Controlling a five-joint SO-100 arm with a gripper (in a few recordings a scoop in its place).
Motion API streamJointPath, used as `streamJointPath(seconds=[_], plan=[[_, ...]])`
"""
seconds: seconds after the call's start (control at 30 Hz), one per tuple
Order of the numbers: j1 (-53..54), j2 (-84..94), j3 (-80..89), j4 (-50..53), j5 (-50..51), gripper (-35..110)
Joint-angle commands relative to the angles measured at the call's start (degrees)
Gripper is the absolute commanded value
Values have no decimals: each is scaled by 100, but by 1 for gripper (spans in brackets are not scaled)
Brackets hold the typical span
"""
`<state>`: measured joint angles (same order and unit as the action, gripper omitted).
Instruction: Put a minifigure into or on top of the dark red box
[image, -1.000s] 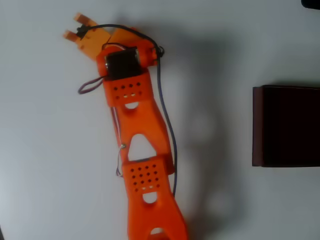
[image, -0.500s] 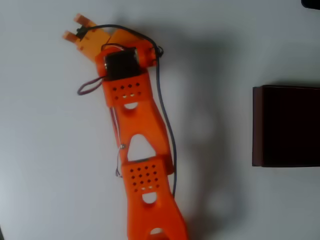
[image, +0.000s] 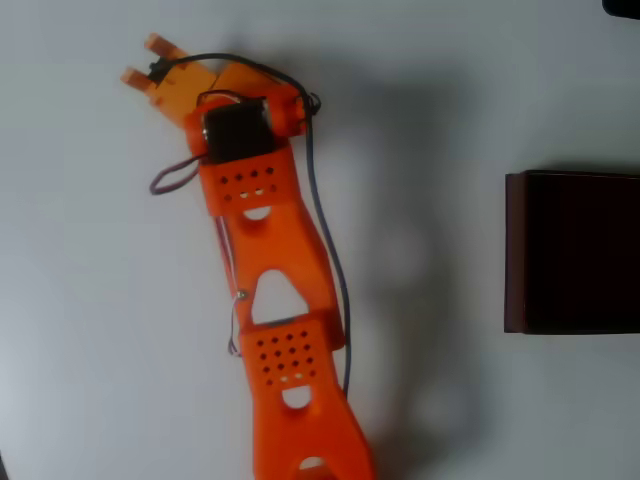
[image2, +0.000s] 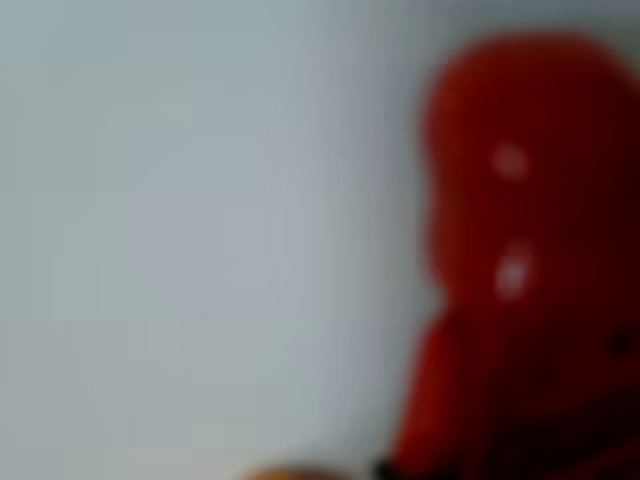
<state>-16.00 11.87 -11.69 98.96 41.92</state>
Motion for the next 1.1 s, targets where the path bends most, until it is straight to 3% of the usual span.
streamJointPath(seconds=[0.0,1.07], plan=[[-193,70,-176,193,123,18],[-62,70,-123,439,853,7]])
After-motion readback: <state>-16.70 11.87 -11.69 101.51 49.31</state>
